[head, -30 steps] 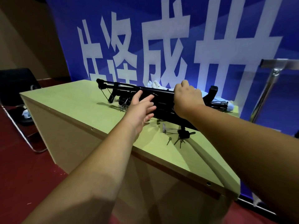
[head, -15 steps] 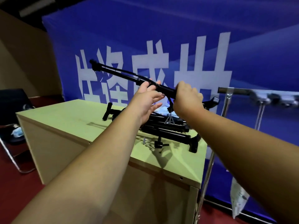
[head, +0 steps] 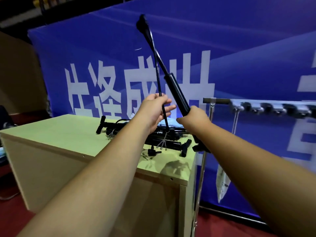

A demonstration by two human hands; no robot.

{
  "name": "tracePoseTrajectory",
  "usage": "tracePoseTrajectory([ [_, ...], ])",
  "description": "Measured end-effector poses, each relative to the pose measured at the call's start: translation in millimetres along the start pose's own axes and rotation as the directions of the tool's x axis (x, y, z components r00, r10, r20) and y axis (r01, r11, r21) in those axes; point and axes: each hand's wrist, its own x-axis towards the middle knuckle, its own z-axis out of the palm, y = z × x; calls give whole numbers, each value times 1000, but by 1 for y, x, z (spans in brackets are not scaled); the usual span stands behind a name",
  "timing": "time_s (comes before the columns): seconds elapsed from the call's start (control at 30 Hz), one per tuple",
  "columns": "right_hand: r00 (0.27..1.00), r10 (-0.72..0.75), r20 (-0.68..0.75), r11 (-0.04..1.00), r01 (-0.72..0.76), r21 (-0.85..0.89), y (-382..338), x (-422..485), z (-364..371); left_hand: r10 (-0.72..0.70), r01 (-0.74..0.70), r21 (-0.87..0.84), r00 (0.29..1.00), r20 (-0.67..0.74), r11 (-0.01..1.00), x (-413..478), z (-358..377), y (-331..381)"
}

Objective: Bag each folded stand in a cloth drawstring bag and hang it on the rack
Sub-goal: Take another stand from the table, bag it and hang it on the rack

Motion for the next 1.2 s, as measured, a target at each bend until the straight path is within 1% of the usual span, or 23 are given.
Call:
tracePoseTrajectory([
  [0.07, 997, 61, 44, 981, -68, 184, 6, -18, -7, 6, -7, 22, 999, 34, 1000, -10, 13, -7],
  [0.13, 985, 145, 96, 910, -170, 379, 14, -36, -14, 16, -16, 11, 999, 37, 1000, -18, 28, -16],
  [0.17, 978, 167, 126, 874, -206, 441, 21, -44, -18, 20, -20, 15, 999, 26, 1000, -22, 35, -21],
  [0.23, 973, 156, 168, 824, -222, 521, 39, -57, -22, 27, -27, 48, 1000, -1, 998, -30, 48, -34],
  [0.33, 982, 101, 157, 778, -176, 603, 70, -76, -27, 25, -22, 127, 999, -20, 992, -41, 63, -56],
  [0.4, 979, 127, 158, 727, -200, 656, 90, -88, -30, 21, -21, 102, 1000, -3, 995, -49, 71, -70],
  [0.5, 975, 171, 143, 697, -222, 682, 118, -101, -32, -24, 23, 19, 998, 65, 1000, -59, 83, -90],
  [0.6, 972, 200, 125, 671, -229, 705, 141, -118, -38, -109, 111, -9, 988, 107, 994, -71, 98, -113],
  [0.73, 965, 239, 113, 674, -248, 696, 166, -139, -37, -211, 227, -68, 960, 186, 972, -92, 120, -140],
  [0.8, 955, 271, 119, 639, -271, 720, 180, -149, -31, -237, 247, -20, 947, 216, 969, -103, 128, -160],
  [0.87, 936, 320, 148, 556, -313, 770, 195, -156, -24, -266, 259, 62, 938, 223, 964, -115, 134, -186],
  [0.93, 912, 365, 190, 474, -357, 805, 211, -162, -16, -320, 302, 109, 920, 225, 947, -127, 135, -214],
  [1.03, 887, 420, 192, 479, -397, 783, 243, -169, -3, -398, 357, 197, 885, 240, 913, -140, 132, -254],
  [1.13, 877, 451, 169, 479, -397, 783, 270, -174, 7, -418, 340, 303, 873, 249, 890, -152, 124, -289],
  [1.2, 884, 446, 141, 526, -387, 757, 284, -175, 14, -427, 330, 342, 865, 265, 880, -160, 121, -308],
])
